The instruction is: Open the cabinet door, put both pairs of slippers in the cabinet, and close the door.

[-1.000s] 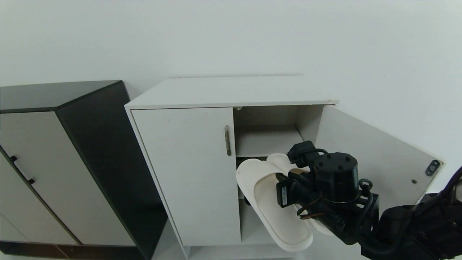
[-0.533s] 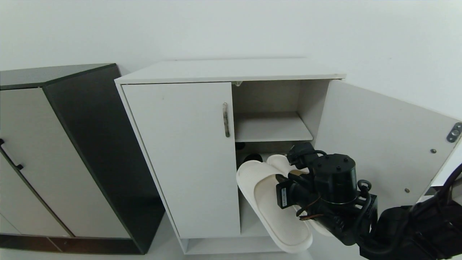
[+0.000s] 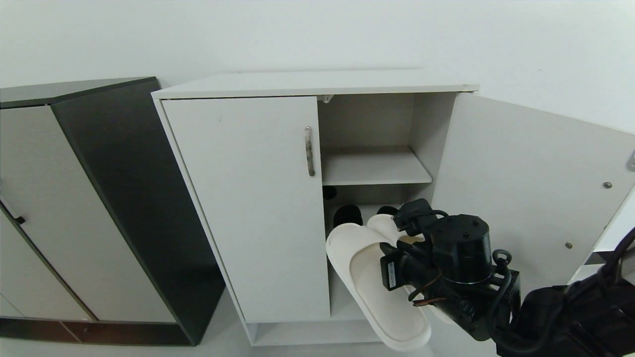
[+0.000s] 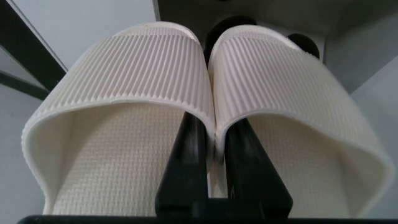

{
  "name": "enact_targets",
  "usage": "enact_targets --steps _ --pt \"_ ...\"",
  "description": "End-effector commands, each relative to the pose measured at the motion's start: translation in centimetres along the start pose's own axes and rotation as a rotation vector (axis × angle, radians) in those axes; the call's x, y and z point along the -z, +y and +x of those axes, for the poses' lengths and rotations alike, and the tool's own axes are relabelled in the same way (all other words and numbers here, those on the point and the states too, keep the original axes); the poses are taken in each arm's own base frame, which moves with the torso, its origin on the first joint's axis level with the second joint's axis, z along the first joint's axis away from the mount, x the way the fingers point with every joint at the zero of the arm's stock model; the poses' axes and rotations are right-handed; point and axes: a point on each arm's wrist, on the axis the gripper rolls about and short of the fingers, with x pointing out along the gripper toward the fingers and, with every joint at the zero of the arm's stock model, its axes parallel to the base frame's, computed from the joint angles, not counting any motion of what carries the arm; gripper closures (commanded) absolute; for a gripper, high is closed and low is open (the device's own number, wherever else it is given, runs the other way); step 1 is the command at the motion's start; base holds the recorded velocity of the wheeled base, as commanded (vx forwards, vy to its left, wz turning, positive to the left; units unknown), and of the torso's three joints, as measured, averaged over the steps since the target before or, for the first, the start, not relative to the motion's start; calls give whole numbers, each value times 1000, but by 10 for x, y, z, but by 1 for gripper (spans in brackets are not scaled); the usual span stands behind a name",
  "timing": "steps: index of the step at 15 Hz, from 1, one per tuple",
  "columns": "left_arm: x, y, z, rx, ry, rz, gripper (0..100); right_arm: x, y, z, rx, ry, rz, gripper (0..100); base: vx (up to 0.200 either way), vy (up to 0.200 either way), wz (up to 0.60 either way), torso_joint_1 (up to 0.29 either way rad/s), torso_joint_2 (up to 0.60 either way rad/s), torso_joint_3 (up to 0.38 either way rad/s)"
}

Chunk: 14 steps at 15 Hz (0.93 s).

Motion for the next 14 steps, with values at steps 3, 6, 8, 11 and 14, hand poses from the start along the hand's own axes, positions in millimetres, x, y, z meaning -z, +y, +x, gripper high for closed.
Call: enact_targets --steps 3,6,8,11,14 --pt "0 0 0 -1 -1 0 100 2 0 0 -4 -12 -6 100 0 0 0 -3 60 54" --pt "0 0 0 -1 -1 0 100 4 0 1 -7 -21 -5 100 0 0 0 0 0 0" --pt "0 0 0 -1 -1 0 100 4 1 1 -13 -20 -5 100 0 0 0 0 0 0" --pt "0 0 0 -1 -1 0 100 6 0 0 -26 -12 -10 100 0 0 -400 -2 0 0" --pt "0 0 0 -2 -1 0 100 10 0 -1 -52 -27 -29 100 0 0 0 0 0 0"
